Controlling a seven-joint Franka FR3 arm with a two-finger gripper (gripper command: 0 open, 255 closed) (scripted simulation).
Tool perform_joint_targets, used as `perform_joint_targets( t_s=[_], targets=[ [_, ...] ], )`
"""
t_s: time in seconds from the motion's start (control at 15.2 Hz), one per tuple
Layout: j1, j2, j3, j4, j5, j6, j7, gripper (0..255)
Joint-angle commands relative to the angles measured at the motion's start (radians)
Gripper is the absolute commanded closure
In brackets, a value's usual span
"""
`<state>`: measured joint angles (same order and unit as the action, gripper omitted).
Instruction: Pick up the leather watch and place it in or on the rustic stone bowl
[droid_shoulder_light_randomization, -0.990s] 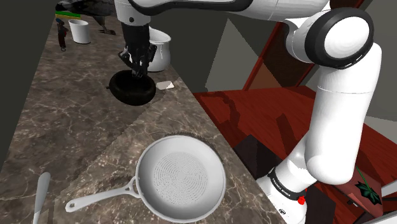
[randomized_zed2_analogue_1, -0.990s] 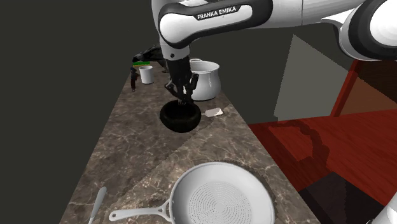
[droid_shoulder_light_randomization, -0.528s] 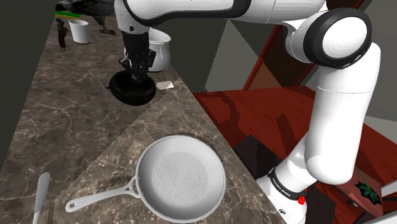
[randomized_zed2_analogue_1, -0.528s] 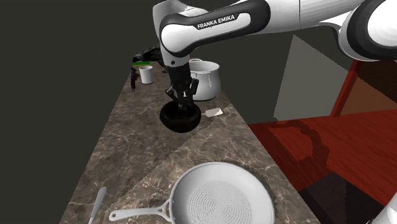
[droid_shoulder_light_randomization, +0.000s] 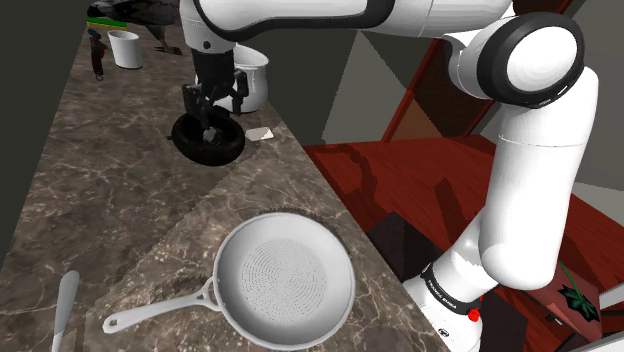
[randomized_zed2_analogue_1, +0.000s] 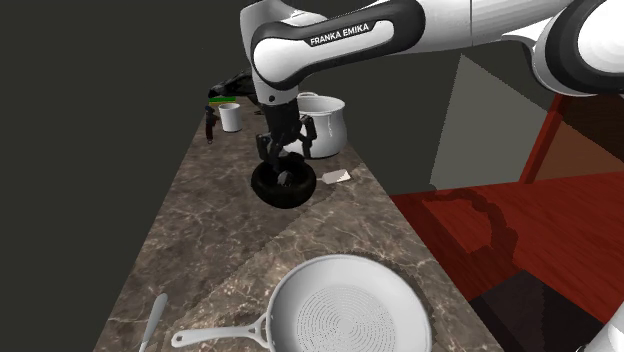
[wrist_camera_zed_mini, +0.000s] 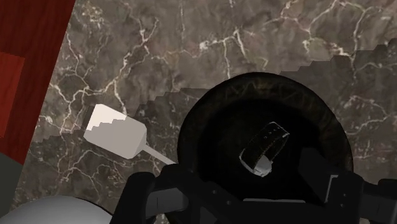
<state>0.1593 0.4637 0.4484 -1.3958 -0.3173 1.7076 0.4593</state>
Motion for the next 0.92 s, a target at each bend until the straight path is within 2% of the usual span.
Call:
perform_joint_targets(
  t_s=[0.0, 0.07, 0.33, 0.86],
  targets=[
    [0.000, 0.000, 0.000, 0.000, 0.000, 0.000, 0.000, 0],
    [0.000, 0.000, 0.000, 0.000, 0.000, 0.000, 0.000, 0],
    [0.034, 0.022, 0.003, 0.161, -0.004, -0.138, -0.010, 0],
    [0.034, 0.022, 0.003, 0.161, -0.004, -0.138, -0.010, 0]
  ],
)
